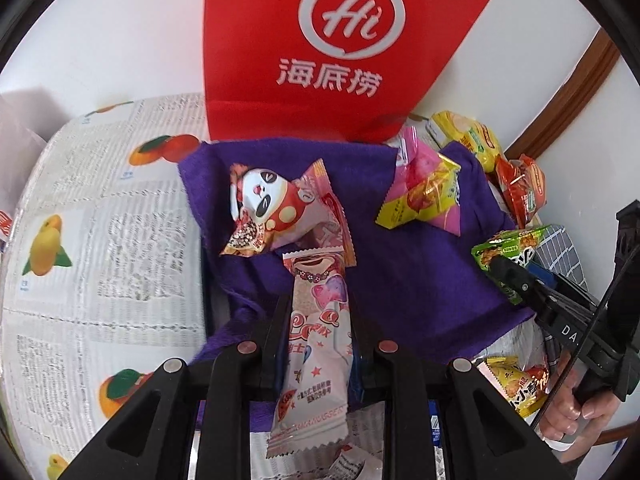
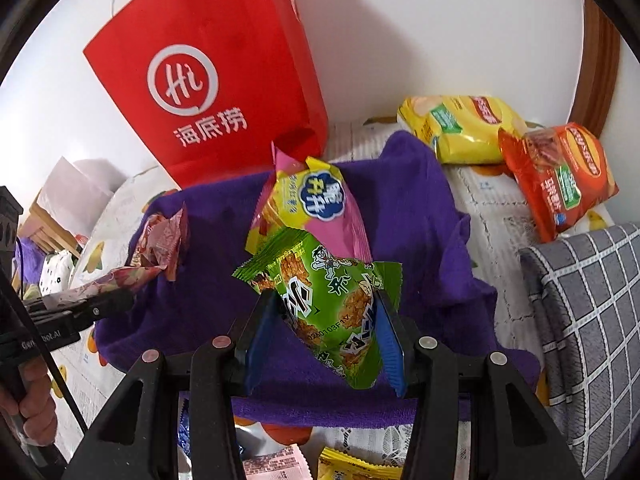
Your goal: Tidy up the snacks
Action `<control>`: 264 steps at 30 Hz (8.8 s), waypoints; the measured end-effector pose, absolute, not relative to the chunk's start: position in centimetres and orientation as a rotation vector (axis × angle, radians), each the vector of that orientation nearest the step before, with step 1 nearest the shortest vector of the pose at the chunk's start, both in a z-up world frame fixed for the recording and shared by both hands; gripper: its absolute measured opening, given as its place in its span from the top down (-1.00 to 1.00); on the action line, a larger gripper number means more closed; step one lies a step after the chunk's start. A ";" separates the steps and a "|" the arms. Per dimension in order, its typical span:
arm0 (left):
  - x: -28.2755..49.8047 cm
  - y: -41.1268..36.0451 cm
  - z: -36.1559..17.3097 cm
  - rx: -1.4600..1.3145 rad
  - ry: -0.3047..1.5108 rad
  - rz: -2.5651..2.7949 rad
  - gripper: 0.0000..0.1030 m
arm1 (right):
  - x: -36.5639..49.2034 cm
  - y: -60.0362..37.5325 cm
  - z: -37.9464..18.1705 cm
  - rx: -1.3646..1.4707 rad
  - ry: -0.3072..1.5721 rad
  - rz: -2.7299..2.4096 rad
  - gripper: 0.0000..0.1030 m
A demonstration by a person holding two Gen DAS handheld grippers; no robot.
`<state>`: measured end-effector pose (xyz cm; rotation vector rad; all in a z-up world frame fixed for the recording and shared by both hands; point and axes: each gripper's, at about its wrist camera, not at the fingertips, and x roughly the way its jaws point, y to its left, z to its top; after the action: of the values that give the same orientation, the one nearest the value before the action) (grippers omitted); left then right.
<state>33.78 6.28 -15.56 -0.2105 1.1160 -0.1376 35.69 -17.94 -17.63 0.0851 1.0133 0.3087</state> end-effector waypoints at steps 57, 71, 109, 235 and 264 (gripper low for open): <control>30.5 7.4 -13.1 -0.260 1.103 -0.148 0.01 | 30.4 -17.7 -12.2 -0.046 0.925 0.178 -0.29; 24.0 7.9 -11.3 -0.242 1.087 -0.152 -0.06 | 23.7 -23.3 -13.1 0.086 1.005 0.150 -0.30; 23.3 6.0 -17.8 -0.158 1.189 -0.220 -0.07 | 21.6 -26.6 -21.4 -0.019 1.051 0.030 -0.09; 35.6 5.4 -11.2 -0.087 0.948 -0.036 0.06 | 39.8 -14.8 -12.6 -0.060 1.000 0.276 0.05; 35.9 5.2 -11.9 -0.080 0.983 -0.043 0.06 | 41.1 -15.5 -15.3 -0.113 1.091 0.225 -0.04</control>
<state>35.95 5.15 -11.86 -0.0803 0.9826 -0.0429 41.09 -15.47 -15.34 -0.1133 1.0906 0.2253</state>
